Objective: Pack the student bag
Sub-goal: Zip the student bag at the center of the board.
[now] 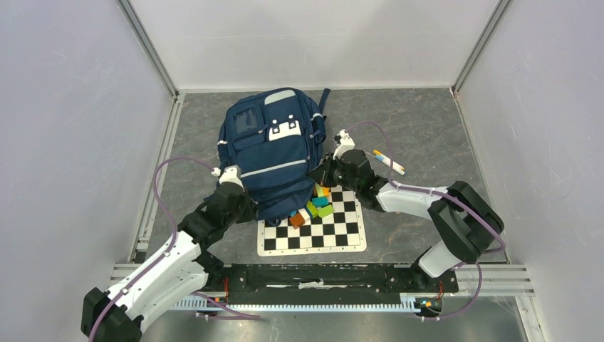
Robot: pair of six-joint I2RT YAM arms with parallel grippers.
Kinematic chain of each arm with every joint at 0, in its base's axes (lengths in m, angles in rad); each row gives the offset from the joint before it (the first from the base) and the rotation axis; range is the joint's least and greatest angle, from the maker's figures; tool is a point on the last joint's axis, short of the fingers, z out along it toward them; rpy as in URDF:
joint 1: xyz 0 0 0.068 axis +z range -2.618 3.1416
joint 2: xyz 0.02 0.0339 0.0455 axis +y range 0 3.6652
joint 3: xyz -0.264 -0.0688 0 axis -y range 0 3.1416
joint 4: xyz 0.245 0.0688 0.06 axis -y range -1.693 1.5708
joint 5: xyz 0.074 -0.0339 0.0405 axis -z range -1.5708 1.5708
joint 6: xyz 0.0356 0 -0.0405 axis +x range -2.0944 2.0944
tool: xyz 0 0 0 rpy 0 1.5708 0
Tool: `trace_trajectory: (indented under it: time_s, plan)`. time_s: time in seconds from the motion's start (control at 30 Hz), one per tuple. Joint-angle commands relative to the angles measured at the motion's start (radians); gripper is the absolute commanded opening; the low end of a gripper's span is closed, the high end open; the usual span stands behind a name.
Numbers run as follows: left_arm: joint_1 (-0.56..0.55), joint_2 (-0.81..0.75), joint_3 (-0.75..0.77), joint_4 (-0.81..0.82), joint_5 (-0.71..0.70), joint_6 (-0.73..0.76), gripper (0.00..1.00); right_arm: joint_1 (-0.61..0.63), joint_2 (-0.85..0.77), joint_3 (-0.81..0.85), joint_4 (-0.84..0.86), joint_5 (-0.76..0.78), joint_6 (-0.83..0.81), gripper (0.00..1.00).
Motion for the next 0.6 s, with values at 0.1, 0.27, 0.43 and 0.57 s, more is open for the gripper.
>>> trace_trajectory:
  time_s: [0.1, 0.27, 0.43, 0.57]
  plan:
    - [0.025, -0.033, 0.002, -0.025, -0.186, -0.014, 0.02, -0.046, -0.159, 0.058, 0.002, 0.086, -0.126, 0.0]
    - [0.077, -0.033, 0.005, -0.024, -0.185, 0.004, 0.02, -0.103, -0.212, 0.042, -0.047, 0.111, -0.174, 0.0]
    - [0.124, 0.001, 0.003, 0.024, -0.161, 0.015, 0.02, -0.168, -0.216, 0.05, -0.072, 0.036, -0.213, 0.0]
    - [0.182, 0.093, 0.005, 0.089, -0.15, 0.041, 0.02, -0.197, -0.198, 0.07, -0.095, -0.021, -0.269, 0.0]
